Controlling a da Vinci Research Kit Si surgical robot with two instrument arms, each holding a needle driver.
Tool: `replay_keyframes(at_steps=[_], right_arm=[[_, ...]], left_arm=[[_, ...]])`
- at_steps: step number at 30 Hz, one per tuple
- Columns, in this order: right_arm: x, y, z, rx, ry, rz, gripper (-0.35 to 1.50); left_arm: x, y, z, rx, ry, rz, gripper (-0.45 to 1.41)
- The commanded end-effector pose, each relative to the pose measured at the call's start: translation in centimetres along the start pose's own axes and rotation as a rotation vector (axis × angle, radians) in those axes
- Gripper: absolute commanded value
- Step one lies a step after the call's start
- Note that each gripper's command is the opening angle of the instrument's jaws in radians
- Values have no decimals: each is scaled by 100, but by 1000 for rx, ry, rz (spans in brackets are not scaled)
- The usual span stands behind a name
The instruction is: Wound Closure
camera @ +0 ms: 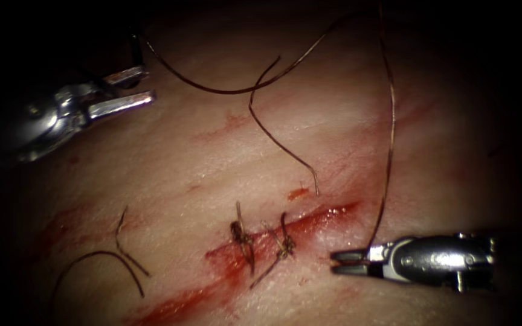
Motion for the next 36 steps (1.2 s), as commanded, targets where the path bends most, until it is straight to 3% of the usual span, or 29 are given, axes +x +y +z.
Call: replay_keyframes(at_steps=[1, 6, 9, 14, 22, 27, 29, 30, 31, 32, 36], right_arm=[[-2, -13, 11, 31, 13, 14, -35], [14, -43, 11, 91, 53, 10, -35], [18, -47, 10, 95, 60, 13, -35], [16, -51, 10, 98, 59, 35, -35], [20, -81, -4, 158, 41, 81, -35], [28, -79, -8, 146, 8, 88, -35], [29, -63, -8, 101, 10, 56, -35], [26, -52, -10, 2, 9, 16, 66], [25, -48, -10, -48, 7, 22, 114], [20, -38, -11, -108, 9, 18, 146], [14, -26, -11, -128, 1, 28, 148]], left_arm=[[-6, 2, 6, -1, 1, -1, -45], [-6, 2, 7, 0, 0, -1, -45], [-6, 2, 8, 0, 0, -1, -45], [-6, 2, 8, 1, 0, 0, -45], [-7, 2, 8, 1, 0, 0, -45], [-7, 3, 9, 2, 0, 0, -45], [-7, 3, 9, 2, 0, 0, -45], [-7, 4, 9, 3, 0, 1, -45], [-7, 4, 9, 3, 0, 1, -45], [-7, 4, 9, 3, -1, 1, -45], [-7, 4, 9, 3, 0, 1, -45]])
